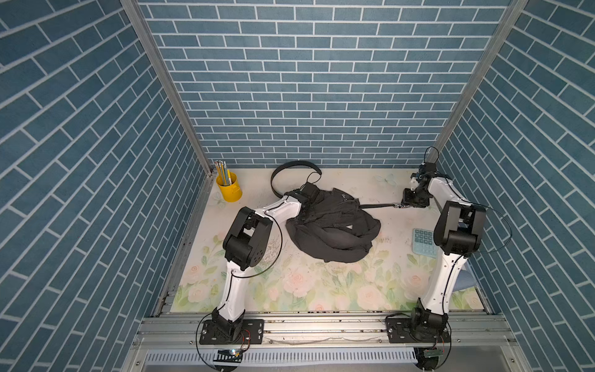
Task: Remove the belt from the trousers
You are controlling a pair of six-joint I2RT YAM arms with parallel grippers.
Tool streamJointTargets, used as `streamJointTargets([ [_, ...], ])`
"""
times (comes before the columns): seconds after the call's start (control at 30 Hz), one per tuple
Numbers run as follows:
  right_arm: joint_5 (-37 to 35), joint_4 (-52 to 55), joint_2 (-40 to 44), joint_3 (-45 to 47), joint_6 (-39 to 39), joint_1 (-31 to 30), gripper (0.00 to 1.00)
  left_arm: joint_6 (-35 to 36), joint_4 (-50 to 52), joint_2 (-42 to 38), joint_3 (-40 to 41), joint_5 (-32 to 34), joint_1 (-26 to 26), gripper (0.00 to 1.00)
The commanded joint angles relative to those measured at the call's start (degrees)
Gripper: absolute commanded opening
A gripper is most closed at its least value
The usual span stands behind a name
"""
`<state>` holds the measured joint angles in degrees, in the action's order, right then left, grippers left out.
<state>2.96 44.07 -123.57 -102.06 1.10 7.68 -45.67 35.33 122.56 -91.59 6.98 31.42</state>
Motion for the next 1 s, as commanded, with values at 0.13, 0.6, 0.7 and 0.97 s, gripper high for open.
streamJointTargets([
  [0.13, -10.76, -3.3, 7.16, 3.82, -1.46, 5.95, 0.0, -11.65, 27.65, 9.18, -4.24, 26.97, -7.56, 0.52],
  [0.6, -16.74, -2.99, 11.54, 7.64, -1.8, 9.33, 0.0, -14.31, 30.39, 7.01, -4.34, 36.7, -14.88, 0.5],
  [0.7, -18.27, -2.94, 12.03, 7.67, -1.81, 9.87, 0.0, -15.51, 31.88, 6.72, -4.71, 39.51, -15.64, 0.5],
  [0.97, -20.77, -3.29, 12.43, 8.27, -2.18, 9.65, 0.0, -25.01, 40.14, 6.57, -9.45, 47.72, -16.19, 0.5],
])
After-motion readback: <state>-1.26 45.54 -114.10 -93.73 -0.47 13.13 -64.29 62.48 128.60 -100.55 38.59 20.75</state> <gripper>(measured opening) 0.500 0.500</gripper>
